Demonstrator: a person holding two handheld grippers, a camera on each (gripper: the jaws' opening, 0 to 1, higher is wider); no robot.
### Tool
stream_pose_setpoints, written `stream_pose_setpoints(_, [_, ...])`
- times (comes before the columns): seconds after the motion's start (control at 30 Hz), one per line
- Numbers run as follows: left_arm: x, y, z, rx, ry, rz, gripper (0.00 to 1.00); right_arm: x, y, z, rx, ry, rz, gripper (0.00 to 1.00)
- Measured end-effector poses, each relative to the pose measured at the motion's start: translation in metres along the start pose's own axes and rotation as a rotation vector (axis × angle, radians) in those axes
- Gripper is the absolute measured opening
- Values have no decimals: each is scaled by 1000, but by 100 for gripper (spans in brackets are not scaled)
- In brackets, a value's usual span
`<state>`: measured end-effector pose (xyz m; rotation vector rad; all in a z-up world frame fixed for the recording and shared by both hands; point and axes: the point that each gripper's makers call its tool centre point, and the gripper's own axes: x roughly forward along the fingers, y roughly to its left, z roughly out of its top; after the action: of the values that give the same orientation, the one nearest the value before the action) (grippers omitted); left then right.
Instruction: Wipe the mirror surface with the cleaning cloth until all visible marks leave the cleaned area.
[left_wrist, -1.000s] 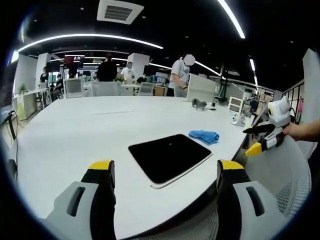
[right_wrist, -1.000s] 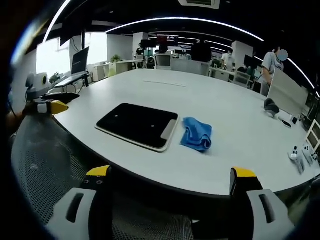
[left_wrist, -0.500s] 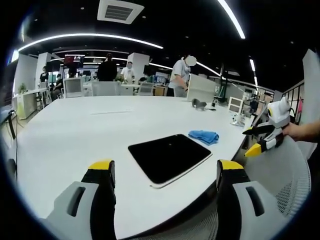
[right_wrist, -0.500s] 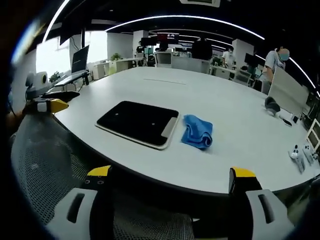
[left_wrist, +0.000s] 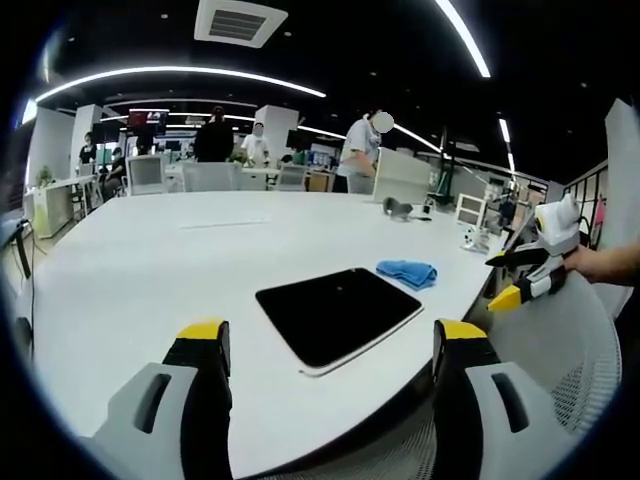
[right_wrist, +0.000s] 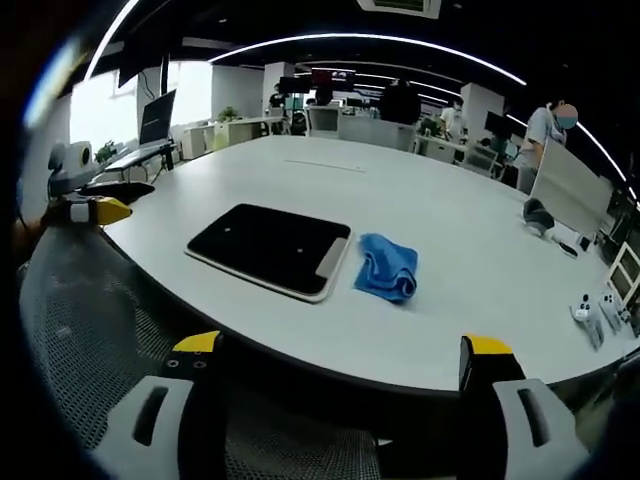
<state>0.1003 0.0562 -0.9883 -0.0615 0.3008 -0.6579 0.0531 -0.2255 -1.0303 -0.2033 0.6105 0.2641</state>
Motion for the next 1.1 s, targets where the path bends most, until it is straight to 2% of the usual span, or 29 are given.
stream_pose_setpoints(1.1, [0,-1,-2,5,12,-5,81,0,0,2,2,-12,0,94])
